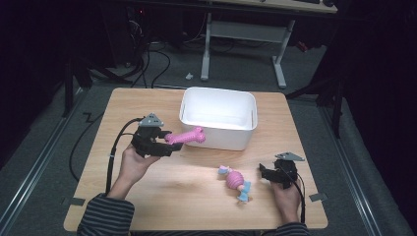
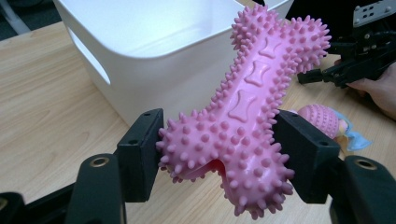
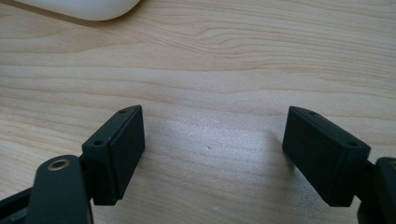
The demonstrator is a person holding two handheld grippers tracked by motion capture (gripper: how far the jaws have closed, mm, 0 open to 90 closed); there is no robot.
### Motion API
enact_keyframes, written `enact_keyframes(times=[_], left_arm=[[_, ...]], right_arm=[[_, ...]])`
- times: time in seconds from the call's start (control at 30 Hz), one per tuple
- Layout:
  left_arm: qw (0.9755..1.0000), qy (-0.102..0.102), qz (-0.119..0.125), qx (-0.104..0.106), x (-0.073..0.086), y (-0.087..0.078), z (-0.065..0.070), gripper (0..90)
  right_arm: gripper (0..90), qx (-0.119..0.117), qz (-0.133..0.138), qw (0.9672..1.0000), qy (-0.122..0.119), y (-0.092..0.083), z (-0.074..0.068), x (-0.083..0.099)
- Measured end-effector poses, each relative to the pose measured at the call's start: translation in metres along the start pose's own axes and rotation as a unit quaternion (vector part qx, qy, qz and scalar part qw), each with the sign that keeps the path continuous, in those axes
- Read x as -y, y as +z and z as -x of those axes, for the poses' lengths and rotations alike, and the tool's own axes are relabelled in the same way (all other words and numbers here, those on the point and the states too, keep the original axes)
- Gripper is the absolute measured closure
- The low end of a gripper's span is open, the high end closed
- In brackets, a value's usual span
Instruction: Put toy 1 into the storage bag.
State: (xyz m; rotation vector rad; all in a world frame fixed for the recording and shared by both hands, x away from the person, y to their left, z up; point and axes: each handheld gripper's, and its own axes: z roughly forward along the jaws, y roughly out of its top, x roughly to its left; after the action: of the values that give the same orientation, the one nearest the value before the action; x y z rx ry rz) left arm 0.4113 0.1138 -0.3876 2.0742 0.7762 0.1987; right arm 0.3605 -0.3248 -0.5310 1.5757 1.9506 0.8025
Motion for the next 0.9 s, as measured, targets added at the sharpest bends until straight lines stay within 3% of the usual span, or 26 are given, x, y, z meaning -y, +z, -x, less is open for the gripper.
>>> enact_keyframes(times=[0.43,0.9], left_arm=[[0.9999,0.010,0.001,0.013,-0.027,0.003,0.002,36.4],[0.9989,0.034,-0.023,0.024,-0.061,0.014,0.016,36.3]], right_arm=[[21.0,-0.001,-0.001,1.0000,-0.001,0.000,0.000,0.000],[21.0,-0.003,-0.001,1.0000,-0.003,0.000,0.000,0.000]])
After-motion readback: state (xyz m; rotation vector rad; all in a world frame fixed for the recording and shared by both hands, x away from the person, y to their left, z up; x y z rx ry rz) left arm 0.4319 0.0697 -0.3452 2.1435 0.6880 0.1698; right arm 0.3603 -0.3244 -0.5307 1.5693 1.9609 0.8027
